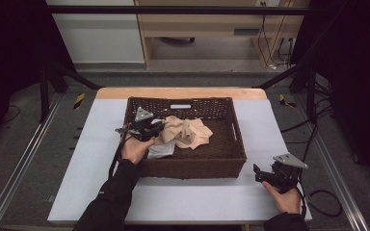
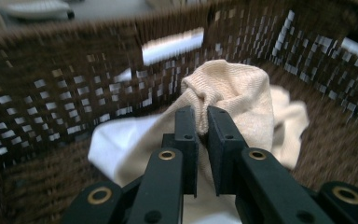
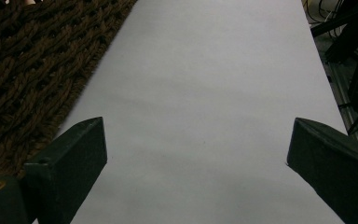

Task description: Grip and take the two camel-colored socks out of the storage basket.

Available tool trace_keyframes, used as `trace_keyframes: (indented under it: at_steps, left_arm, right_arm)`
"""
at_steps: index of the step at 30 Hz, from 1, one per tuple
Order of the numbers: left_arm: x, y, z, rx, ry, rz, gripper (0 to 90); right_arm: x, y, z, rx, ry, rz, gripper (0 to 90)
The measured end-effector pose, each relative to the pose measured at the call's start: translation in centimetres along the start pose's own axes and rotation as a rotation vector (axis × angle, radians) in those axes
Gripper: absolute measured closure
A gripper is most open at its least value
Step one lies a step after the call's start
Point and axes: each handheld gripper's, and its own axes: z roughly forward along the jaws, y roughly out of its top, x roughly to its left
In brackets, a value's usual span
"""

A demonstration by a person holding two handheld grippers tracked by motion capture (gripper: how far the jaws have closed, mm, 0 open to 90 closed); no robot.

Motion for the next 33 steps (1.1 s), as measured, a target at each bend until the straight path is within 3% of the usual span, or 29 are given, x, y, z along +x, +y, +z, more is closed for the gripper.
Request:
trace_keyframes:
  at_steps: [6, 10, 14, 25, 33]
  left_arm:
    - [0.0, 1.5, -1.3, -0.086, -0.004, -0.002, 82.2]
    - [-0.5, 3.2, -3.1, -0.169, -0.024, -0.002, 82.2]
    - [-0.9, 4.2, -4.6, -0.216, -0.034, 0.004, 82.3]
    - [-1.0, 5.1, -8.2, -0.284, -0.05, 0.003, 82.2]
    - [0.4, 4.3, -11.1, -0.326, -0.027, -0.021, 82.2]
  right_arm:
    - [0.0, 0.0, 0.0, 0.0, -0.001, 0.0, 5.1]
    - [0.0, 0.0, 0.0, -0.001, -0.003, 0.0, 5.1]
    - [0.0, 0.0, 0.0, -0.003, -0.006, 0.001, 5.1]
    - [-0.1, 0.0, -0.2, -0.01, -0.014, 0.005, 5.0]
    - [-0.1, 0.0, -0.2, -0.019, -0.018, 0.006, 5.0]
